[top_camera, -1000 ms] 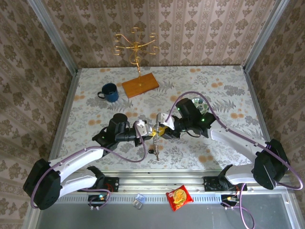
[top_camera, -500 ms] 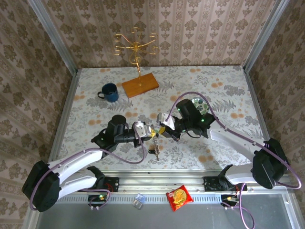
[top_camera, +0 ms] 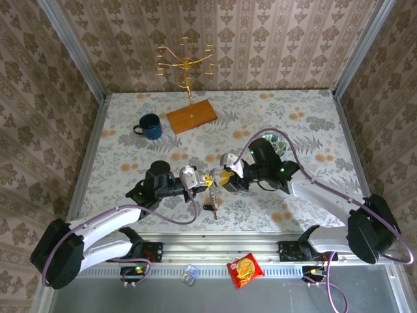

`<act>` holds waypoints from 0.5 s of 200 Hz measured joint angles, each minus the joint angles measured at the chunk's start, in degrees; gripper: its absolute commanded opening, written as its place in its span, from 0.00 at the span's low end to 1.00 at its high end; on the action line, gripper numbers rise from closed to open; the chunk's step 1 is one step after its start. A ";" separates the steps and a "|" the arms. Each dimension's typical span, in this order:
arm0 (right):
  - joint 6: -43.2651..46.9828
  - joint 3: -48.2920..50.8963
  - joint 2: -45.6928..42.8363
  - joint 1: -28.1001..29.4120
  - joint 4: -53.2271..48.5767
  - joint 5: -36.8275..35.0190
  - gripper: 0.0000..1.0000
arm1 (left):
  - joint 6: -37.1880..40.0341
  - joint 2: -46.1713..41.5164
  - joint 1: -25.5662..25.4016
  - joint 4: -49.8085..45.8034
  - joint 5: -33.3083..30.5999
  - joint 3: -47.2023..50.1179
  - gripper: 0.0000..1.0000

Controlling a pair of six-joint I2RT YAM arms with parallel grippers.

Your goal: Put the keys on the keyring

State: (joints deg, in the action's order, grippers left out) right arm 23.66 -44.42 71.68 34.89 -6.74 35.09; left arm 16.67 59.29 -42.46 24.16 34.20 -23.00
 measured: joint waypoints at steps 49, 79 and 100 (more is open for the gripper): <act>0.09 2.49 -2.49 -0.09 4.39 0.04 0.36 | -3.72 0.00 0.00 4.96 0.00 1.53 0.00; -0.57 2.49 -0.76 0.74 5.40 1.38 0.31 | -5.14 0.00 0.00 6.95 -0.02 1.68 0.00; -1.64 2.49 0.24 1.33 6.49 1.55 0.28 | -5.97 0.00 0.00 8.55 -0.22 2.21 0.00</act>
State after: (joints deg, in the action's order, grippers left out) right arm 22.02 -41.93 71.92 36.23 -0.25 36.64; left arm 10.70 59.29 -42.46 32.71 33.98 -20.80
